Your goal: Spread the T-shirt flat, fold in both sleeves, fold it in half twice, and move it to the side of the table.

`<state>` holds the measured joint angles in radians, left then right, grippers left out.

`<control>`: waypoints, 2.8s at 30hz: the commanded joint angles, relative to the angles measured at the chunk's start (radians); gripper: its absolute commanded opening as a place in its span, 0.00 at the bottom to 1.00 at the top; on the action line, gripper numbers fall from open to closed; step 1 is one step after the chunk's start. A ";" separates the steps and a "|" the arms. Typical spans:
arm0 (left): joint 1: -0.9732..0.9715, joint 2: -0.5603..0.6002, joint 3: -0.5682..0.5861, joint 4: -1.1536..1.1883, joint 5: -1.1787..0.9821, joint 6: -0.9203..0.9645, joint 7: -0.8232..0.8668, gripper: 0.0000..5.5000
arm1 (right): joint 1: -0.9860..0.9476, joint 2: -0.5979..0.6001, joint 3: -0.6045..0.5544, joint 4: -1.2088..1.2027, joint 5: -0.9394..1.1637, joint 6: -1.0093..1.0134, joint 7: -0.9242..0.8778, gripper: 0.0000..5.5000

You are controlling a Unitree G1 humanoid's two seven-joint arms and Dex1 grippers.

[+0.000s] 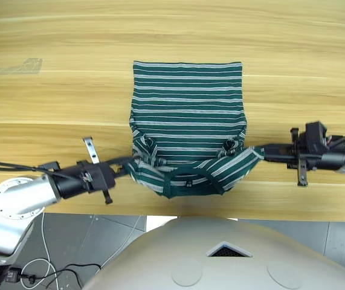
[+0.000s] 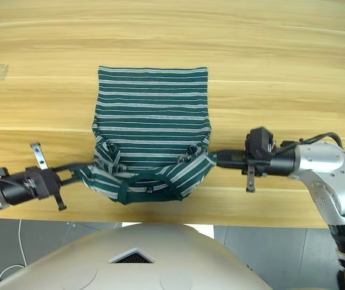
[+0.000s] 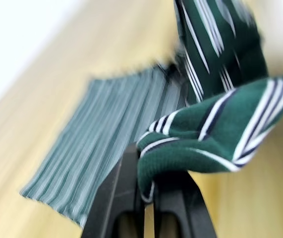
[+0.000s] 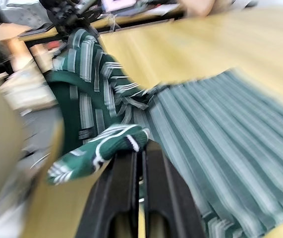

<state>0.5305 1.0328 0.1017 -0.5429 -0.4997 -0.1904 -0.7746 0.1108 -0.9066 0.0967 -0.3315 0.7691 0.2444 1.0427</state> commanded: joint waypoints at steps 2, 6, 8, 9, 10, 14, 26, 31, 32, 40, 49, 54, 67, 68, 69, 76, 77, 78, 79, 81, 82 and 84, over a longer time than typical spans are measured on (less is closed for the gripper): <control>-0.165 -0.072 -0.079 0.140 0.078 0.082 -0.027 0.01 | -0.103 0.140 0.005 0.106 -0.119 -0.015 -0.099 0.00; -0.298 -0.164 -0.149 0.297 0.182 0.088 -0.023 0.01 | -0.205 0.268 -0.014 0.306 -0.221 -0.091 -0.145 0.00; -0.377 -0.218 -0.167 0.393 0.220 0.092 -0.010 0.01 | -0.275 0.321 -0.025 0.434 -0.271 -0.147 -0.157 0.00; -0.406 -0.238 -0.177 0.435 0.238 0.089 -0.012 0.01 | -0.311 0.344 -0.027 0.499 -0.297 -0.176 -0.160 0.00; -0.433 -0.257 -0.188 0.472 0.255 0.086 -0.017 0.01 | -0.347 0.369 -0.031 0.565 -0.321 -0.200 -0.170 0.00; -0.517 -0.321 -0.211 0.564 0.296 0.077 -0.024 0.01 | -0.443 0.442 -0.051 0.743 -0.377 -0.274 -0.187 0.00; -0.776 -0.489 -0.141 0.791 0.301 0.115 0.071 0.01 | -0.571 0.538 -0.084 0.987 -0.469 -0.408 -0.178 0.12; -0.798 -0.521 -0.144 0.874 0.328 0.104 0.091 0.17 | -0.611 0.574 -0.099 1.032 -0.480 -0.415 -0.182 0.29; -0.803 -0.529 -0.140 0.897 0.336 0.102 0.109 0.19 | -0.630 0.584 -0.106 1.059 -0.485 -0.421 -0.198 0.32; -0.942 -0.610 -0.056 1.251 0.453 0.057 0.497 0.42 | -0.731 0.624 -0.155 1.270 -0.560 -0.516 -0.387 0.58; -0.878 -0.677 0.029 1.218 0.394 -0.049 0.525 0.71 | -0.685 0.597 -0.156 1.323 -0.660 -0.603 -0.509 0.90; -0.861 -0.703 0.039 1.202 0.387 -0.060 0.515 0.86 | -0.682 0.613 -0.163 1.339 -0.674 -0.600 -0.531 0.98; -0.816 -0.760 0.037 1.146 0.385 -0.076 0.509 0.98 | -0.673 0.620 -0.131 1.348 -0.746 -0.641 -0.576 0.98; -0.814 -0.761 0.039 1.138 0.383 -0.076 0.509 0.98 | -0.675 0.614 -0.108 1.337 -0.775 -0.661 -0.577 0.98; -0.811 -0.762 0.039 1.121 0.384 -0.078 0.509 0.98 | -0.688 0.607 -0.083 1.325 -0.806 -0.678 -0.578 0.98; -0.741 -0.736 0.024 0.840 0.414 -0.041 0.511 0.98 | -0.896 0.546 0.129 1.392 -1.079 -0.725 -0.592 0.98; -0.736 -0.734 0.029 0.797 0.406 -0.023 0.510 0.98 | -0.926 0.535 0.161 1.422 -1.124 -0.721 -0.608 0.98; -0.729 -0.735 0.031 0.757 0.402 -0.006 0.509 0.98 | -0.953 0.525 0.197 1.450 -1.170 -0.718 -0.624 0.98; -0.719 -0.737 0.026 0.716 0.403 0.013 0.510 0.98 | -0.981 0.518 0.240 1.483 -1.224 -0.706 -0.643 0.98; -0.694 -0.745 0.007 0.629 0.411 0.047 0.511 0.98 | -1.023 0.514 0.325 1.545 -1.321 -0.678 -0.650 0.98; -0.676 -0.752 -0.005 0.567 0.410 0.070 0.511 0.98 | -1.040 0.512 0.380 1.577 -1.380 -0.661 -0.633 0.98; -0.659 -0.757 -0.028 0.471 0.400 0.111 0.500 0.98 | -1.052 0.500 0.470 1.622 -1.473 -0.633 -0.584 0.98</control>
<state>-0.1428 0.2809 0.0957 0.0131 -0.0907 -0.1212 -0.2641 -0.9278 -0.3872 0.4832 1.2379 -0.6058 -0.4304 0.3983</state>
